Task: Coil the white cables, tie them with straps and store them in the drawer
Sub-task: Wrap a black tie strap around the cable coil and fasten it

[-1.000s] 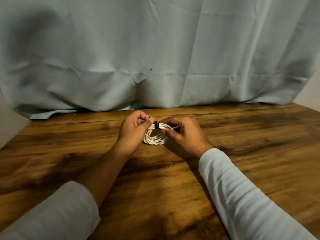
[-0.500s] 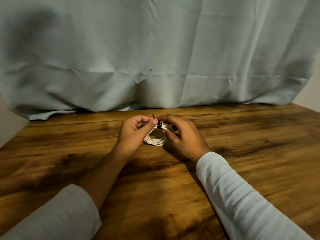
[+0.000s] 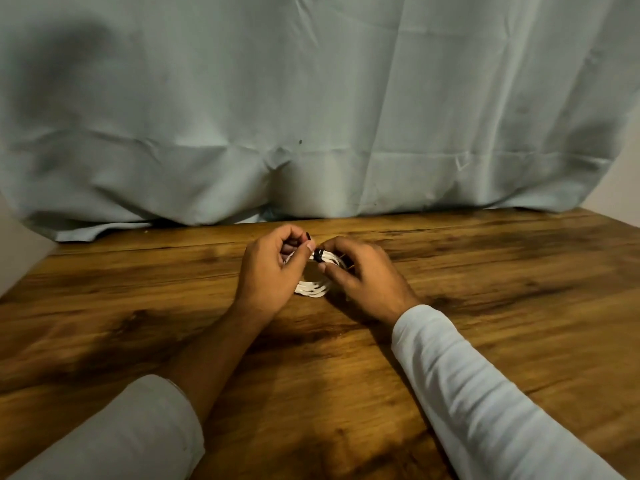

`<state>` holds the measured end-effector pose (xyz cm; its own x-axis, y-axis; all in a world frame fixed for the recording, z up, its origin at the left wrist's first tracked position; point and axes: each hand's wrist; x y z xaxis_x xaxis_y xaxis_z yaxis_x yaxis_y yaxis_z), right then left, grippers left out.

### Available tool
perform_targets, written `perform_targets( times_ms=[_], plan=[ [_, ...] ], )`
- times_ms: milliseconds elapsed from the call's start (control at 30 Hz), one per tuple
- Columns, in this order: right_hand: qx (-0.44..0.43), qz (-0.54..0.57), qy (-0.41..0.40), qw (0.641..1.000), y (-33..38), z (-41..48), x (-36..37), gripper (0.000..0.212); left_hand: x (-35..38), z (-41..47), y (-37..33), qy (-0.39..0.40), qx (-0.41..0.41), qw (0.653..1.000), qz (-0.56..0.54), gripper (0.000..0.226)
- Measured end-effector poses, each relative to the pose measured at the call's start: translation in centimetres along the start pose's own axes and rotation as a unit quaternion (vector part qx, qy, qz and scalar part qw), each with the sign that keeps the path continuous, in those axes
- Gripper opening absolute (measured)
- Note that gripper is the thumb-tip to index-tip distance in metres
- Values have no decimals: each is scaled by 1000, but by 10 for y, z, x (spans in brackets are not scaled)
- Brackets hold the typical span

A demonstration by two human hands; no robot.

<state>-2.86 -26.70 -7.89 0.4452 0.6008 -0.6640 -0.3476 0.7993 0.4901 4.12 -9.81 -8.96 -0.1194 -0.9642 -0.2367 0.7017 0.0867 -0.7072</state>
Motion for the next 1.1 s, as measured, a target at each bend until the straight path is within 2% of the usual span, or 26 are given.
perform_targets(
  times_ms=[167, 400, 633, 733, 867, 1100],
  plan=[
    [31, 55, 0, 998, 2, 1, 6, 18, 1, 0, 0, 13, -8, 1000, -11, 7],
    [8, -20, 32, 999, 4, 0, 1, 16, 0, 1, -8, 19, -31, 999, -10, 7],
    [-37, -116, 21, 992, 11, 1, -3, 16, 5, 7, -4, -5, -138, 986, -92, 18],
    [-13, -89, 7, 996, 9, -2, -2, 19, 7, 4, -4, -8, -147, 982, -123, 14],
    [11, -85, -18, 996, 3, -3, -2, 18, 7, -1, -3, 39, -151, 977, -143, 12],
    [1, -96, -16, 995, 8, -2, -3, 19, 3, 2, -8, 30, -174, 972, -152, 5]
  ],
)
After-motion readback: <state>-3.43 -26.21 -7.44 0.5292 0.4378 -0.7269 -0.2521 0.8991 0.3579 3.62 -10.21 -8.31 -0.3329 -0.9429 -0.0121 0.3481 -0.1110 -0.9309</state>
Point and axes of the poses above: each hand's wrist, its own z-axis towards the middle knuckle, its own x-axis out of the palm, y = z × x, and after that the axes turned 2 degrees about x, right-handed
